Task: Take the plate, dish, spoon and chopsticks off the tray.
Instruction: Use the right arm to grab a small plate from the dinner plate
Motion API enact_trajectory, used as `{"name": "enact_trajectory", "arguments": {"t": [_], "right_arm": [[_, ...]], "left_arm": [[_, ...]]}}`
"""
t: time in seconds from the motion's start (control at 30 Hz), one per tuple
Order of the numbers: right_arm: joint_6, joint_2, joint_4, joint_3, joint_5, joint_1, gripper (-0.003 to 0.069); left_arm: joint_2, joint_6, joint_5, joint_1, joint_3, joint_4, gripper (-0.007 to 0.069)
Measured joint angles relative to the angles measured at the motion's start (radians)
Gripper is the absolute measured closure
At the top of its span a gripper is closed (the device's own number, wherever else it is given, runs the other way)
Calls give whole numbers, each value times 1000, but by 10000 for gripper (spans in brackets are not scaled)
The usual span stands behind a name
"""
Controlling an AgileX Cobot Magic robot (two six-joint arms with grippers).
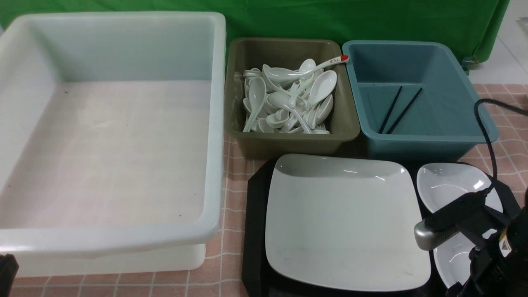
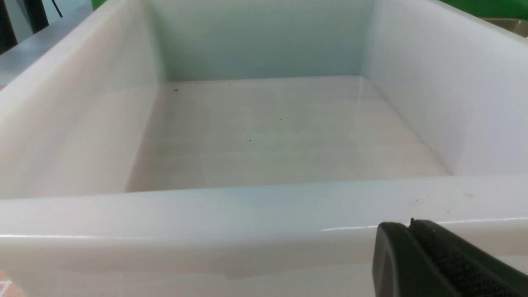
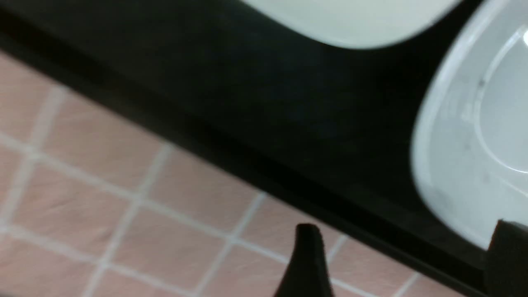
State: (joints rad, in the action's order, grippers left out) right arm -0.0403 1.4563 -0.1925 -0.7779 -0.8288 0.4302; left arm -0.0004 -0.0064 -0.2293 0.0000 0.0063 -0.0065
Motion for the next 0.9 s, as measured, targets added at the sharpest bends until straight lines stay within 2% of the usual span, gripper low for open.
{"name": "enact_trajectory", "arguments": {"t": [0.4,0.5,0.63,0.83,0.9], "right_arm": [[40,107,-94,-2,114,0,77],[21,114,-101,-2,147,0,102],[-3,136,-104,-2,191,0,190],[-14,174,-111,-4,185,0,400],[-16,172,-121,-9,175,1,406]], "left_arm": [[0,0,0,0,0,0,620],[0,0,0,0,0,0,620],[0,0,0,0,0,0,620],[0,0,0,0,0,0,620],[0,0,0,0,0,0,620]]}}
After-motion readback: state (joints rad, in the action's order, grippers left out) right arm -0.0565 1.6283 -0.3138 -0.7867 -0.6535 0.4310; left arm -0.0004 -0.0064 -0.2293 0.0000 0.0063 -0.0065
